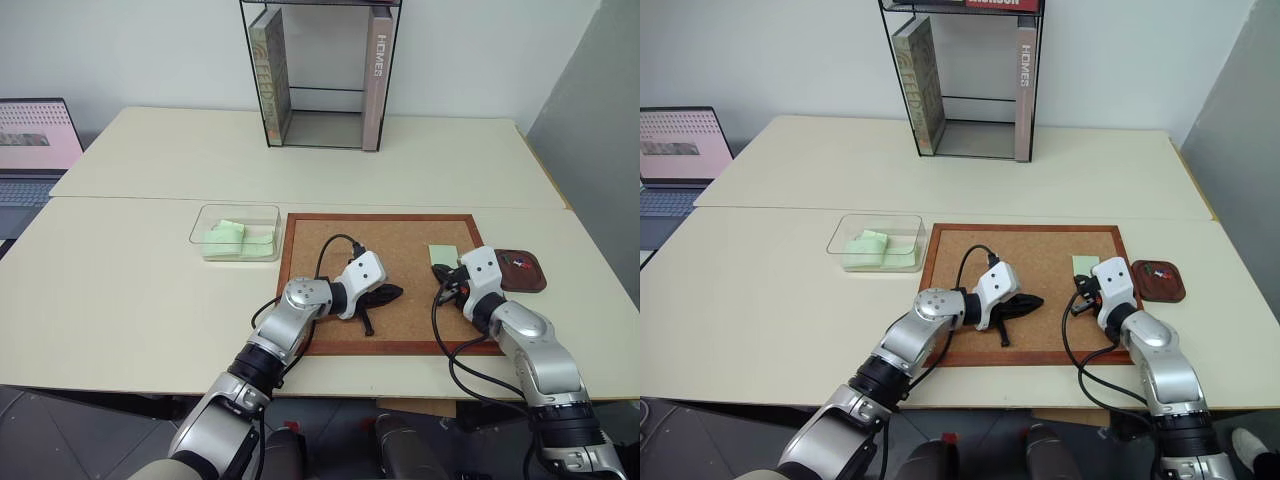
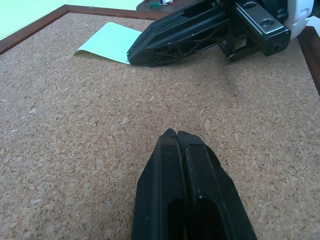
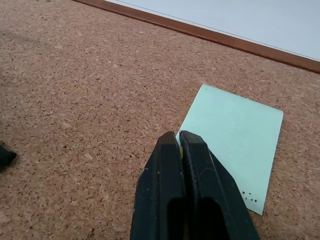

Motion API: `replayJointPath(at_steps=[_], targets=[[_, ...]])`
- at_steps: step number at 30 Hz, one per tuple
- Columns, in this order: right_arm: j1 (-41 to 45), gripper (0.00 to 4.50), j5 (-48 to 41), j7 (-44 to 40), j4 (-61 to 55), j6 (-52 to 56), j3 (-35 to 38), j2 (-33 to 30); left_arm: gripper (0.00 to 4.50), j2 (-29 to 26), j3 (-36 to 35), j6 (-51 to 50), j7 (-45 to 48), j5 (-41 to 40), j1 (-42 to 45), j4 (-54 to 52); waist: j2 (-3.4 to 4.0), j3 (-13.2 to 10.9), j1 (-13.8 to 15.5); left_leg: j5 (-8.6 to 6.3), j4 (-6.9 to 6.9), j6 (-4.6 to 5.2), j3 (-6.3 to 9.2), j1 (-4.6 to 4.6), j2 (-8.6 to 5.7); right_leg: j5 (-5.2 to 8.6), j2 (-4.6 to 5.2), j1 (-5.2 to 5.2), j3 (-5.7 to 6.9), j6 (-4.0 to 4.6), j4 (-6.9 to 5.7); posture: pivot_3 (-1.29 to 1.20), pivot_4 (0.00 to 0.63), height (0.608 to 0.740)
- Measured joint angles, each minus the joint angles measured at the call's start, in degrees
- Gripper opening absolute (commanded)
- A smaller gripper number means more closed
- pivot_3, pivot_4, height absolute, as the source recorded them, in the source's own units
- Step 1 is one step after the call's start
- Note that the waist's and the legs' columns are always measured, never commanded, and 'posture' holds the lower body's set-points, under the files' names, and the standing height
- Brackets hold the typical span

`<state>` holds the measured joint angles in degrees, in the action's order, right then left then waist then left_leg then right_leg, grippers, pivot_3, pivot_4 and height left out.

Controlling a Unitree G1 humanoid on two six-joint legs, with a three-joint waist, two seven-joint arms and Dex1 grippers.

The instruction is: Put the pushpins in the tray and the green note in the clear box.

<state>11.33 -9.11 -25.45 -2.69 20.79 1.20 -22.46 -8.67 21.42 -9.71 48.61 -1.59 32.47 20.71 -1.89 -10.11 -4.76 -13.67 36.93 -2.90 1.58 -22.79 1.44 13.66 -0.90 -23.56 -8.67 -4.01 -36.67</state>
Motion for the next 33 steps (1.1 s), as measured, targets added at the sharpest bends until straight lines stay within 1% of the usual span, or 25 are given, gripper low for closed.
replayJointPath(at_steps=[4,10,13,18,19,21,22,24,27,28,29,33], targets=[[-0.25,0.03,-0.44,-0.23,-1.81,1.66,0.26,-0.49,0.00,0.01,-0.01,0.00,0.38,-0.02,0.00,0.02,0.00,0.00,0.01,0.00,-0.03,-0.01,0.01,-0.05,-0.01,0.00,0.00,-0.04,0.00,0.00,-0.01,0.00,0.150,0.740],[1.01,0.03,-3.41,-0.80,-11.30,4.20,2.18,-1.90,0.00,0.19,-0.51,-0.08,0.27,-0.01,0.05,0.15,-0.01,-0.01,-0.06,0.00,-0.01,-0.01,0.01,-0.02,0.00,0.00,-0.01,-0.04,0.00,0.00,-0.02,0.00,0.150,0.740],[1.12,0.03,-4.23,-0.82,-13.64,6.01,2.59,-2.53,0.00,0.64,-0.90,-0.39,0.29,-0.12,0.04,0.18,0.00,-0.01,-0.06,0.00,-0.01,-0.01,0.00,-0.02,0.01,0.00,0.00,-0.05,-0.01,0.00,-0.01,0.00,0.150,0.740],[1.58,0.03,-6.63,-1.00,-18.23,10.24,4.09,-4.44,0.00,2.06,-3.08,-1.53,0.14,-2.45,-0.02,0.07,-0.06,-0.05,-0.06,-0.01,-0.04,-0.01,-0.03,-0.16,0.01,0.00,-0.01,-0.22,-0.01,0.00,-0.06,0.00,0.150,0.740],[1.71,0.00,-7.50,-1.23,-19.50,11.66,4.37,-5.38,0.32,2.28,-3.97,-2.26,0.28,-3.73,-0.03,-0.75,-0.08,-0.10,-0.06,-0.01,-0.06,-0.01,-0.04,-0.24,0.01,0.00,-0.01,-0.33,-0.01,0.00,-0.11,0.00,0.150,0.740],[1.88,0.00,-8.09,-1.72,-20.66,13.09,4.42,-6.24,0.48,2.06,-5.29,-2.62,0.63,-5.26,0.09,-2.42,-0.08,-0.10,-0.04,-0.02,-0.09,-0.03,-0.05,-0.39,0.01,-0.01,-0.01,-0.52,-0.02,-0.01,-0.19,0.00,0.150,0.740],[1.92,0.00,-8.45,-1.85,-21.18,13.85,4.45,-6.66,0.74,1.86,-6.21,-2.68,0.83,-6.00,0.51,-3.28,-0.08,-0.11,-0.03,-0.02,-0.11,-0.03,-0.04,-0.46,0.01,-0.02,-0.02,-0.58,-0.01,-0.02,-0.21,0.00,0.150,0.740],[2.08,0.00,-9.39,-2.20,-21.99,15.46,4.44,-7.28,1.14,0.76,-7.57,-2.52,1.22,-7.14,2.09,-4.95,-0.07,-0.11,-0.02,-0.04,-0.15,-0.06,-0.02,-0.47,0.01,-0.14,-0.03,-0.59,0.01,-0.23,-0.20,0.00,0.150,0.740],[2.60,0.00,-10.33,-3.33,-22.41,17.56,4.46,-9.23,1.77,-0.65,-8.40,-0.72,2.37,-7.42,3.81,-5.83,-0.08,-0.11,-0.02,-0.06,-0.17,-0.08,-0.03,-0.49,0.01,-0.16,-0.02,-0.59,0.01,-0.27,-0.16,0.00,0.150,0.740],[2.74,0.00,-10.64,-3.59,-22.49,18.13,4.45,-9.66,1.90,-1.10,-8.43,0.15,2.53,-7.41,4.27,-5.84,-0.08,-0.11,-0.02,-0.06,-0.17,-0.08,-0.02,-0.50,0.01,-0.16,-0.02,-0.59,0.02,-0.27,-0.15,0.00,0.150,0.740],[2.81,0.00,-11.13,-4.03,-22.61,18.87,4.45,-10.21,2.15,-1.33,-8.52,1.41,2.57,-7.37,4.61,-5.86,-0.08,-0.11,0.00,-0.06,-0.17,-0.08,-0.01,-0.51,0.01,-0.16,-0.02,-0.59,0.02,-0.28,-0.14,0.00,0.150,0.740],[3.75,0.00,-12.87,-4.93,-23.07,21.71,4.45,-11.24,2.95,-1.23,-8.53,5.38,1.77,-6.80,7.16,-4.57,-0.13,-0.15,0.01,-0.06,-0.12,-0.08,0.00,-0.55,0.00,-0.16,-0.02,-0.60,0.03,-0.28,-0.16,0.00,0.150,0.740]])
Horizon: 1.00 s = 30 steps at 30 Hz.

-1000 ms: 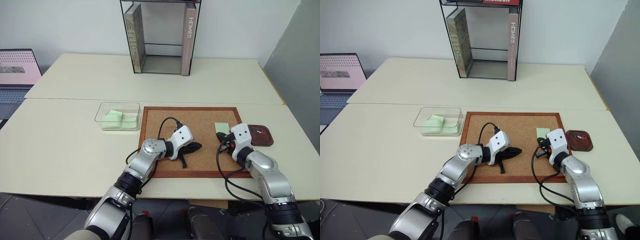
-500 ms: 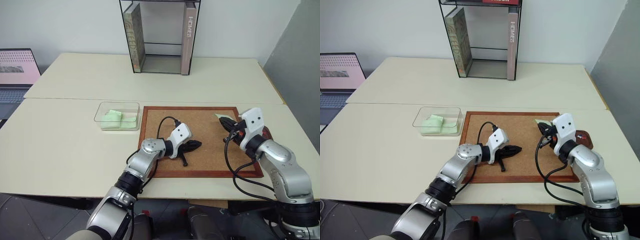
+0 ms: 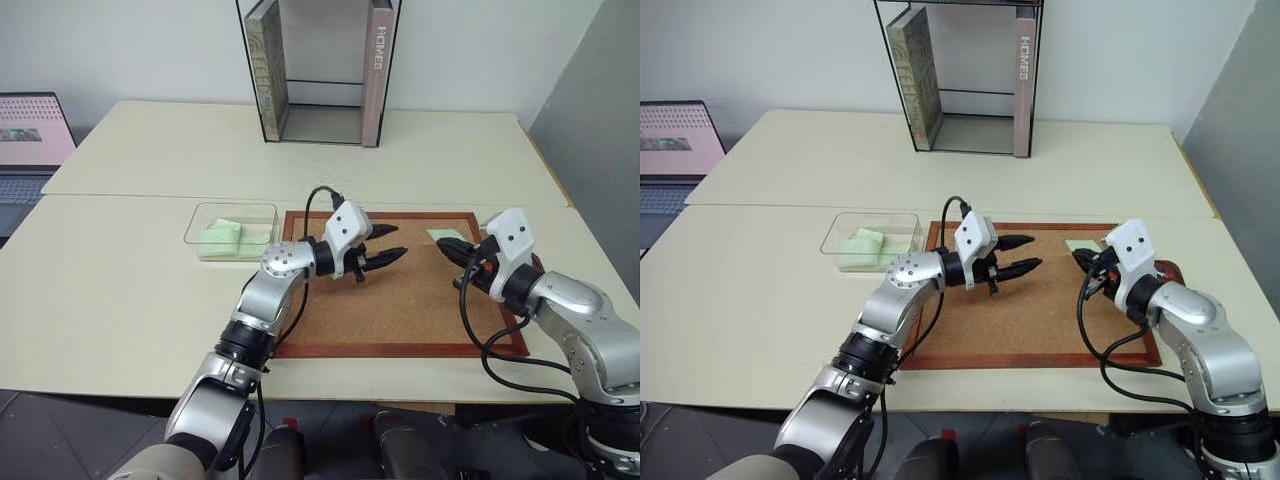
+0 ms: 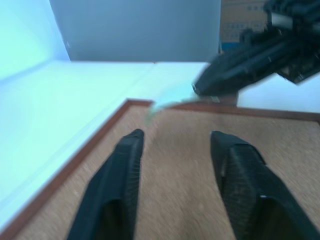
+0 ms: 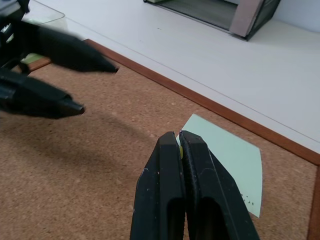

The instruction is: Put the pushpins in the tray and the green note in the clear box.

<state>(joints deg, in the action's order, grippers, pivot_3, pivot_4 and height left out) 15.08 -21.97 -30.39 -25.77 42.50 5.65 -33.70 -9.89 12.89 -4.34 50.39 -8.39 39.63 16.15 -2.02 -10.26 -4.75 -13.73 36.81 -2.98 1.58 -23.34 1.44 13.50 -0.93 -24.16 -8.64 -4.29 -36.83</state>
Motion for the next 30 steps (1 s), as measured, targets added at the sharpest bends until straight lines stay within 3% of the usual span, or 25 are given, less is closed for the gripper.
replayJointPath(at_steps=[2,16,25,30], targets=[[0.85,0.00,-1.30,-0.05,-0.43,1.82,0.08,-0.42,3.37,-0.15,0.01,2.78,0.25,0.66,1.48,0.34,0.00,0.00,0.00,0.00,0.01,0.00,0.00,0.00,0.00,0.00,0.00,0.00,0.00,0.00,0.00,0.00,0.150,0.740],[8.08,0.00,-13.96,3.34,-4.91,19.57,2.85,1.16,3.37,0.29,3.46,18.94,4.44,6.02,7.28,13.91,0.00,0.00,0.02,0.00,0.02,0.01,0.07,-0.08,0.00,-0.02,-0.01,-0.04,0.05,-0.03,-0.02,0.00,0.150,0.740],[9.25,0.00,-18.93,6.83,-6.12,24.60,3.84,2.73,3.37,2.51,3.78,26.65,5.09,8.42,11.72,24.78,0.00,0.00,0.02,0.00,0.02,0.01,0.10,-0.13,0.00,-0.02,-0.01,-0.06,0.08,-0.03,-0.04,0.00,0.150,0.740],[10.53,0.00,-21.11,8.31,-6.71,26.07,4.61,3.35,2.42,2.53,3.78,30.31,5.30,9.64,13.34,29.24,0.00,0.00,-0.02,0.00,0.02,0.02,0.11,-0.13,0.00,-0.02,-0.01,-0.07,0.08,-0.04,-0.04,0.00,0.150,0.740]])
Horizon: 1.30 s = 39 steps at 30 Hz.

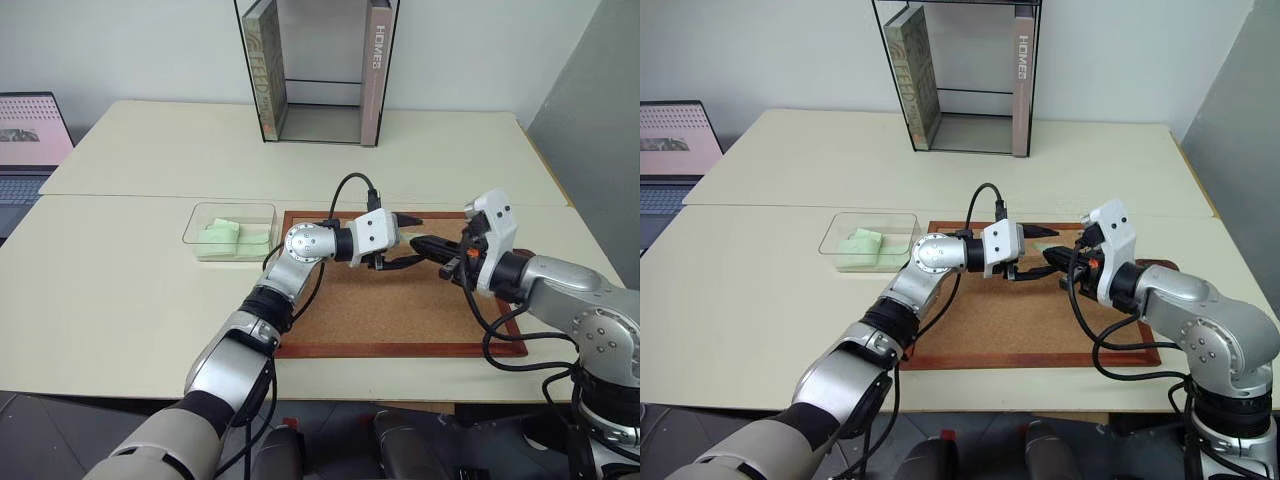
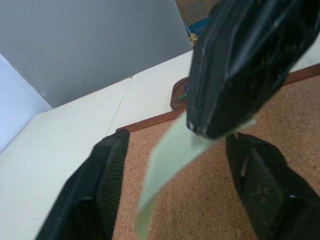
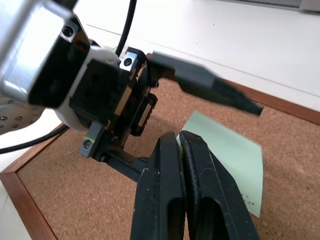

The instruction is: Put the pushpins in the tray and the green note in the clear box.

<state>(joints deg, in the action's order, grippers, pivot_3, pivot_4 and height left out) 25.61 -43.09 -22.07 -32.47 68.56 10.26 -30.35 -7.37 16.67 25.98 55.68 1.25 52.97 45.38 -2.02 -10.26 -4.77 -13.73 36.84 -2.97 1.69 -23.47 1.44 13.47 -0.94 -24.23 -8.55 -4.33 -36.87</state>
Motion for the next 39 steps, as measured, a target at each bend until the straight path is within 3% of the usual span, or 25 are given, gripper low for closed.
replayJointPath(at_steps=[13,27,35,39], targets=[[0.71,0.00,-4.31,2.59,-0.06,1.78,0.99,0.17,0.01,0.49,-0.01,4.60,-0.02,1.19,1.99,6.08,0.00,0.00,0.01,0.00,0.03,0.00,0.08,-0.07,0.00,0.00,0.00,0.00,0.07,-0.01,-0.01,0.00,0.150,0.740],[0.73,0.00,-6.26,4.65,-0.16,1.77,1.81,0.03,0.01,0.50,-0.02,4.47,2.30,1.31,1.68,6.69,0.00,0.00,0.02,0.00,0.06,0.00,0.14,-0.09,-0.01,-0.01,0.00,0.00,0.11,-0.01,-0.06,0.00,0.150,0.740],[1.10,0.00,-11.08,8.91,-1.55,2.55,8.52,-0.04,0.01,0.17,-0.02,4.53,0.56,2.49,0.91,6.69,0.00,0.00,0.10,0.00,0.09,0.01,0.20,-0.13,-0.01,-0.01,0.00,0.00,0.16,-0.01,-0.07,0.00,0.150,0.740],[-1.02,0.00,-11.68,10.05,-1.67,2.32,12.07,-3.55,0.01,-0.08,-0.02,4.47,-1.76,3.70,0.28,6.53,0.01,0.01,0.16,0.00,0.09,0.01,0.22,-0.16,-0.02,-0.01,0.01,0.00,0.18,-0.01,-0.06,0.00,0.150,0.740]])
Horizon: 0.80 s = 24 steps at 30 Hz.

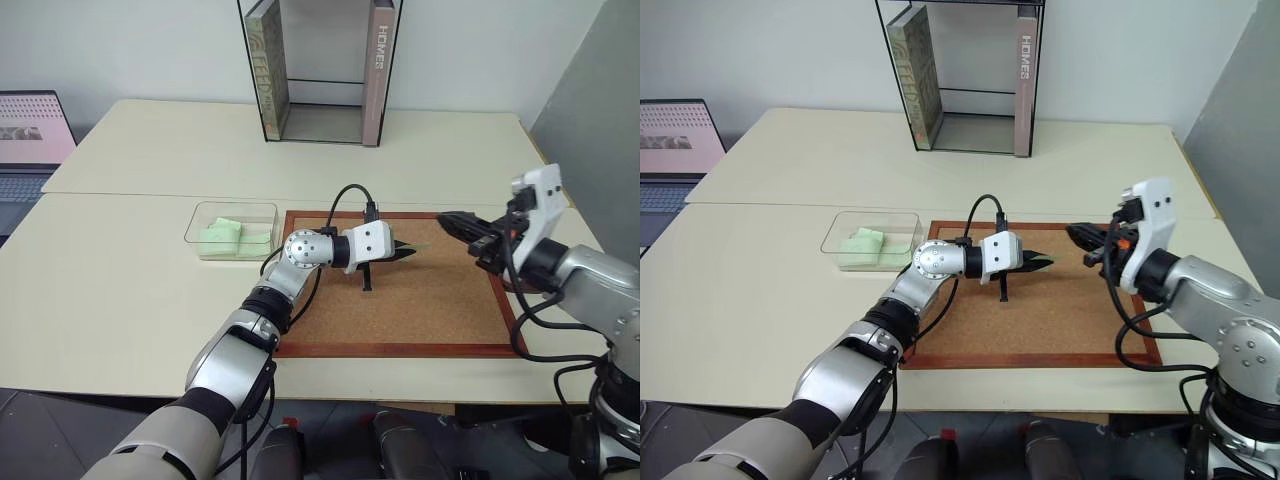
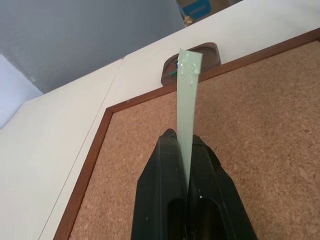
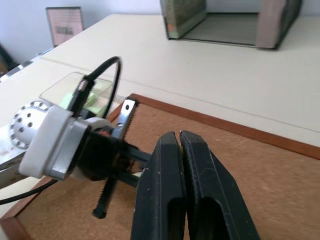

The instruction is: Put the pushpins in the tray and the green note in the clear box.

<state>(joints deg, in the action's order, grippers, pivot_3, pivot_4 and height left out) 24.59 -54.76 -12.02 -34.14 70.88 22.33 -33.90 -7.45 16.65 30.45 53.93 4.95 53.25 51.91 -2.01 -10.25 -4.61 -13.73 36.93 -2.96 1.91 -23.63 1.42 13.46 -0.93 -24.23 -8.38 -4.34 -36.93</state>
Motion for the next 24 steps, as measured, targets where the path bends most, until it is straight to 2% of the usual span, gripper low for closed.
replayJointPath(at_steps=[4,7,9,14,18,24], targets=[[-7.49,0.00,5.29,-2.61,1.53,-3.89,1.39,-6.79,0.01,-0.15,-0.16,-1.63,-2.21,0.12,-2.06,-2.89,0.00,0.00,0.17,0.00,0.01,0.00,0.02,-0.02,-0.01,0.00,0.01,0.00,0.02,0.00,0.01,0.00,0.150,0.740],[-14.02,0.00,14.53,-5.87,5.68,-12.11,-2.43,-13.12,0.01,-0.21,-0.16,-3.30,-2.94,0.10,-3.77,-6.82,0.01,0.01,0.32,0.00,0.06,0.00,0.00,0.01,-0.03,-0.01,0.02,0.02,0.00,-0.01,0.00,0.00,0.150,0.740],[-16.35,0.00,20.54,-7.75,10.76,-17.34,-5.50,-15.07,0.01,-0.15,-0.16,-4.37,-3.52,0.10,-4.50,-8.94,0.01,0.01,0.28,0.01,0.08,0.00,-0.09,0.10,-0.02,-0.02,0.02,0.05,-0.07,-0.04,-0.03,0.00,0.150,0.740],[-15.95,0.00,28.30,-11.74,23.30,-26.18,-11.13,-14.68,0.01,0.16,-0.12,-6.20,-4.49,0.14,-4.90,-11.76,0.02,0.01,-0.11,0.01,0.06,0.01,-0.25,0.39,-0.01,-0.03,-0.02,0.18,-0.23,-0.05,-0.15,0.00,0.150,0.740],[-12.44,0.00,32.79,-14.21,32.25,-31.44,-14.19,-14.37,0.01,0.12,-0.06,-6.83,-4.60,0.26,-5.36,-12.00,0.03,0.02,-0.23,0.01,0.05,0.01,-0.38,0.44,-0.02,-0.04,-0.02,0.19,-0.35,-0.07,-0.15,0.00,0.150,0.740],[-9.85,1.33,35.78,-17.01,38.43,-34.66,-15.50,-13.10,0.00,-0.08,-0.05,-7.47,-4.65,0.54,-5.39,-12.76,0.03,0.02,-0.12,0.01,0.01,0.01,-0.37,0.40,-0.02,-0.04,-0.02,0.18,-0.34,-0.07,-0.11,0.00,0.150,0.740]])
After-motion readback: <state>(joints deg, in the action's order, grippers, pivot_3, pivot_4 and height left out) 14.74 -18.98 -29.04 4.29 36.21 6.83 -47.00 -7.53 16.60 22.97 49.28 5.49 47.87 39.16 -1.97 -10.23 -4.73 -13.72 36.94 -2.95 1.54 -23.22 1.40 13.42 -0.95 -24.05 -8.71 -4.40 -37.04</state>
